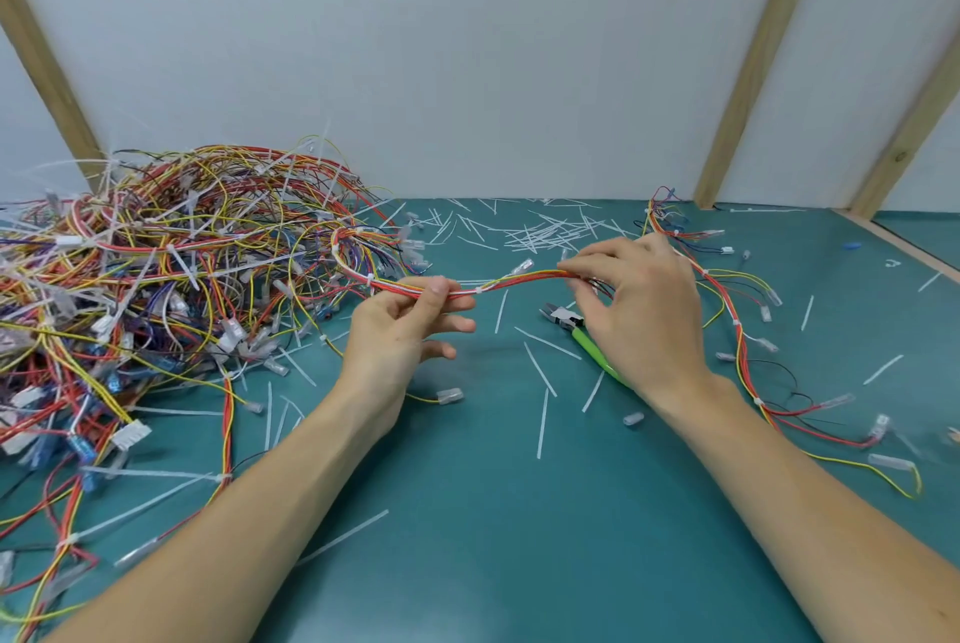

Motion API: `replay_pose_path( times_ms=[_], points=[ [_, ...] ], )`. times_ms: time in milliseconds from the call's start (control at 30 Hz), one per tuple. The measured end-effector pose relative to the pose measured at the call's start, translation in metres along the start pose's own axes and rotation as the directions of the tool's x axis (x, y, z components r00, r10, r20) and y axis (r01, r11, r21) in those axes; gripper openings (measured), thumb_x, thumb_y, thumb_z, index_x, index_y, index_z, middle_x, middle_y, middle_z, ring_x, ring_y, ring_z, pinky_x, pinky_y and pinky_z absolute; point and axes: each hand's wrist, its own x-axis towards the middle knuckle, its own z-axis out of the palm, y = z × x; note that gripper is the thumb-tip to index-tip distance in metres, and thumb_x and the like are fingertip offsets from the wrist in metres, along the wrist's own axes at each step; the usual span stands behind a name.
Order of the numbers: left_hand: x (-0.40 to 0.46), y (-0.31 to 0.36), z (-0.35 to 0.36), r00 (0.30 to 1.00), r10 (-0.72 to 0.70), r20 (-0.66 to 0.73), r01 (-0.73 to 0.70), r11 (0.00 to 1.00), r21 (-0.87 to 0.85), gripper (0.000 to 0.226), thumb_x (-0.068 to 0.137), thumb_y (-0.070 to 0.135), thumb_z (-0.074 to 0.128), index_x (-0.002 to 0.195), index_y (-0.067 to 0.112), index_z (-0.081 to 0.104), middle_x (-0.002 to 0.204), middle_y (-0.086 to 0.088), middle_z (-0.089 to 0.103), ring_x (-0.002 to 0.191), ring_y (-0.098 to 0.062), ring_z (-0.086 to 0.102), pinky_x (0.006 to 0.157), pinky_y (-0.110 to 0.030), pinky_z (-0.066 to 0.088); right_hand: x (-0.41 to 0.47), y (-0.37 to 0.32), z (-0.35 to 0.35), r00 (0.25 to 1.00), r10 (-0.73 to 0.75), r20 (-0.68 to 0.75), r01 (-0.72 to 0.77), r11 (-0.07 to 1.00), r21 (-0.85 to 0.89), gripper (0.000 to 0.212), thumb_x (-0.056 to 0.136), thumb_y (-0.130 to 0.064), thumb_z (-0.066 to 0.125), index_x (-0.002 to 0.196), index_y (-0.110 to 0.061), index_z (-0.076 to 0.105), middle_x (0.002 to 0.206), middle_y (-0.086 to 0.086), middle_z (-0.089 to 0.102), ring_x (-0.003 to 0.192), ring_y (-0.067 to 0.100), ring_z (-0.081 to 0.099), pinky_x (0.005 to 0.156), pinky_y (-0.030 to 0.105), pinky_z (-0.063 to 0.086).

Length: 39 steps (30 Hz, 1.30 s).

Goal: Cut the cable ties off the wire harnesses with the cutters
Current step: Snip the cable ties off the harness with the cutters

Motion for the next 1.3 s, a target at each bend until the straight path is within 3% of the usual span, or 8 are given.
replay_pose_path(
  times_ms=[167,300,567,800,933,1033,1100,1300],
  points=[
    [-0.004,-0.001,0.004,0.993,0.051,0.108,-0.06,0.995,0.082,0.022,0.093,0.027,0.062,0.099,0.007,0.069,0.093,-0.01,0.078,0.076,-0.018,0.075,0.053,-0.022,0.054,0.0,-0.018,-0.004,0.991,-0.13,-0.007,0.13,0.983,0.129,0.031,0.089,-0.02,0.067,0.119,-0.017,0.074,0.117,-0.003,0.072,0.113,0.023,0.06,0.101,0.041,0.045],
    [-0.006,-0.001,0.007,0.982,0.064,0.176,-0.083,0.991,0.103,0.021,0.094,0.028,0.06,0.097,0.009,0.07,0.095,-0.011,0.078,0.078,-0.02,0.075,0.054,-0.024,0.056,-0.009,-0.032,0.002,0.948,-0.269,0.171,0.239,0.954,0.18,0.015,0.092,-0.023,0.075,0.106,-0.02,0.078,0.1,-0.007,0.076,0.097,0.02,0.065,0.095,0.037,0.046],
    [-0.004,-0.002,0.006,0.981,-0.109,0.158,0.076,0.976,0.202,0.052,0.089,0.055,0.063,0.093,0.005,0.075,0.086,-0.015,0.077,0.041,-0.021,0.06,0.035,-0.02,0.037,-0.007,-0.023,0.002,0.983,-0.083,0.164,0.042,0.969,0.243,0.008,0.1,-0.014,0.059,0.101,-0.019,0.065,0.097,-0.01,0.066,0.091,0.016,0.063,0.08,0.039,0.049],
    [0.006,0.006,-0.008,0.996,0.016,-0.086,-0.023,0.996,-0.082,0.031,0.082,0.034,0.062,0.098,0.012,0.075,0.071,-0.009,0.069,0.037,-0.016,0.046,0.037,-0.018,0.032,-0.004,-0.014,0.002,0.988,0.073,0.137,-0.102,0.97,0.219,0.011,0.102,-0.012,0.047,0.097,-0.015,0.055,0.09,-0.004,0.058,0.083,0.019,0.051,0.072,0.036,0.034],
    [0.008,0.006,-0.008,0.995,0.01,-0.102,-0.024,0.99,-0.142,0.018,0.095,0.031,0.063,0.089,0.024,0.078,0.07,0.001,0.064,0.04,-0.01,0.043,0.038,-0.018,0.031,-0.004,-0.015,0.0,0.97,0.092,0.223,-0.13,0.979,0.159,0.014,0.092,-0.022,0.044,0.085,-0.016,0.055,0.083,-0.005,0.061,0.08,0.014,0.047,0.07,0.03,0.026],
    [0.007,0.004,-0.006,0.998,0.004,-0.063,-0.009,0.997,-0.08,0.018,0.097,0.028,0.063,0.091,0.015,0.074,0.072,0.002,0.063,0.045,-0.01,0.049,0.039,-0.019,0.034,-0.005,-0.017,-0.001,0.959,0.097,0.268,-0.127,0.987,0.097,0.007,0.092,-0.015,0.054,0.087,-0.018,0.059,0.087,-0.008,0.066,0.083,0.01,0.048,0.1,0.034,0.038],
    [0.006,0.003,-0.005,1.0,-0.004,-0.017,0.003,0.999,-0.051,0.02,0.095,0.029,0.065,0.09,0.011,0.072,0.075,0.0,0.067,0.051,-0.011,0.057,0.041,-0.021,0.041,-0.004,-0.02,-0.003,0.968,0.038,0.247,-0.068,0.991,0.114,0.011,0.091,-0.012,0.054,0.096,-0.019,0.062,0.094,-0.011,0.069,0.088,0.01,0.056,0.124,0.041,0.024],
    [-0.001,-0.002,0.001,0.99,-0.022,0.137,0.02,1.0,0.015,0.028,0.081,0.039,0.073,0.092,0.013,0.075,0.089,-0.01,0.076,0.066,-0.017,0.07,0.048,-0.023,0.05,-0.01,-0.039,0.001,0.951,-0.249,0.186,0.207,0.954,0.216,0.008,0.094,-0.025,0.066,0.097,-0.019,0.068,0.093,-0.011,0.071,0.087,0.01,0.064,0.125,0.038,0.026]
  ],
)
